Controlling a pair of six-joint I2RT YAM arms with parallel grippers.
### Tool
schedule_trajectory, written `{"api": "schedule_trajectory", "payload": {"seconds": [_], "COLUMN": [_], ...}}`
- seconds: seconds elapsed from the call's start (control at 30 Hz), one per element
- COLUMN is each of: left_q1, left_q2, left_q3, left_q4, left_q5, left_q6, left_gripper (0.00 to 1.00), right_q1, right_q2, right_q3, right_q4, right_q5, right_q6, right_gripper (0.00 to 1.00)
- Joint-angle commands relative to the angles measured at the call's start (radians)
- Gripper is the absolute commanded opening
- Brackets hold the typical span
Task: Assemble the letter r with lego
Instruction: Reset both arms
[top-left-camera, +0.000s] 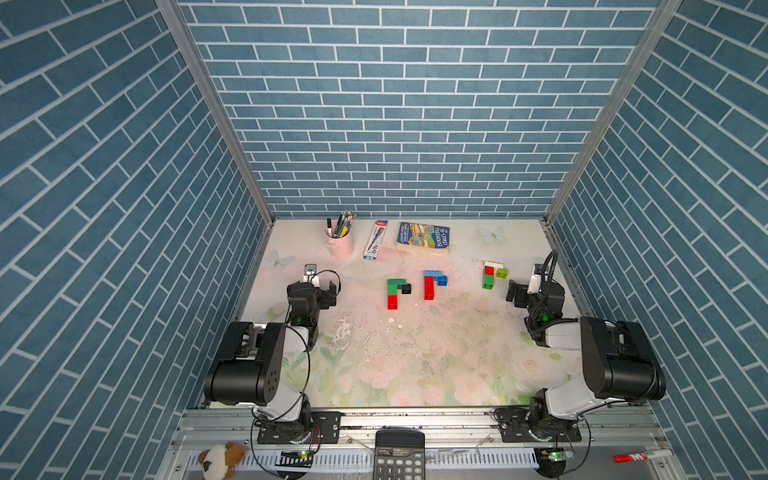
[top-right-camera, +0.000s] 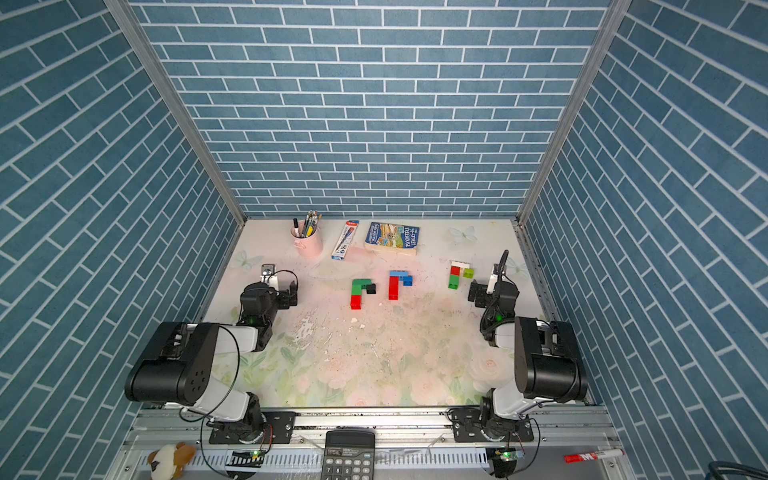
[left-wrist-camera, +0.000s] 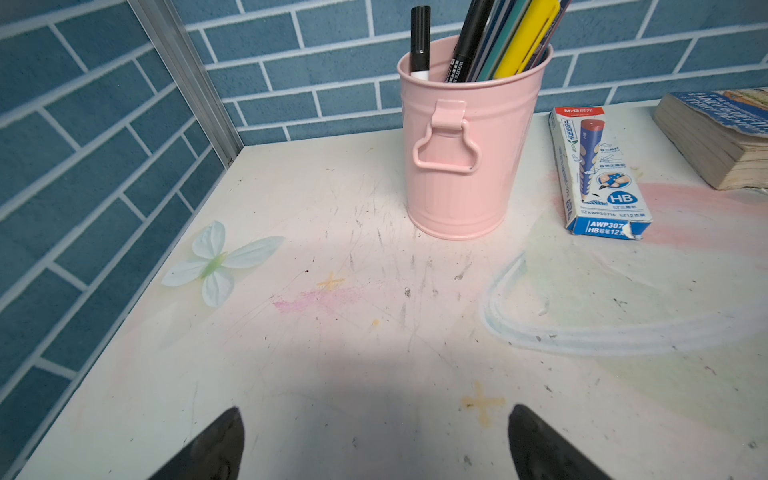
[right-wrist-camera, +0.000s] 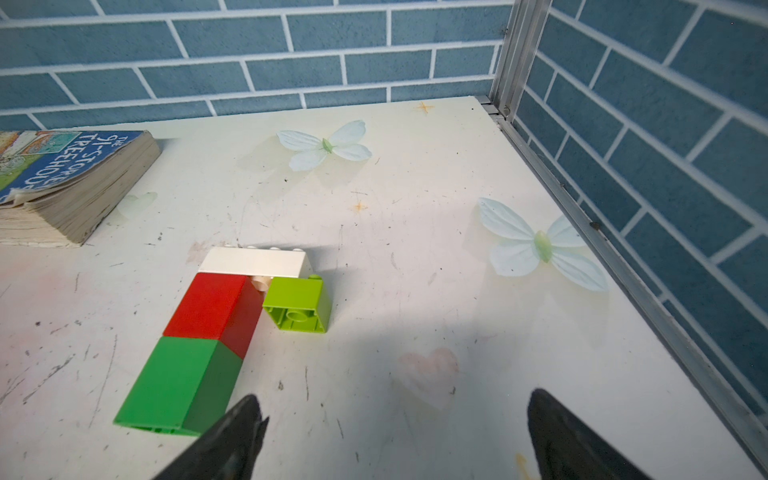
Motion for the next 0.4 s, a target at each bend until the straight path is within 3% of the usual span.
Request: {"api": "schedule_trajectory", "payload": {"seconds": [0.0, 0.37], "left_q1": [0.006, 0.007], "left_q2": [-0.003, -0.004], "left_q3": [0.01, 0.009], "left_q4": [0.018, 0.018], "left_q5": [0.008, 0.008], "left_q6": [0.004, 0.004], "left_gripper": [1.0, 1.0], "right_q1": [0.003, 0.003], "right_q2": [0.001, 0.0], "right_q3": [-0.002, 0.0], "right_q4": [0.026, 0.022], "right_q5": [-0.01, -0.01], "right_q6": [-0.004, -0.004], "right_gripper": [0.99, 0.99]}}
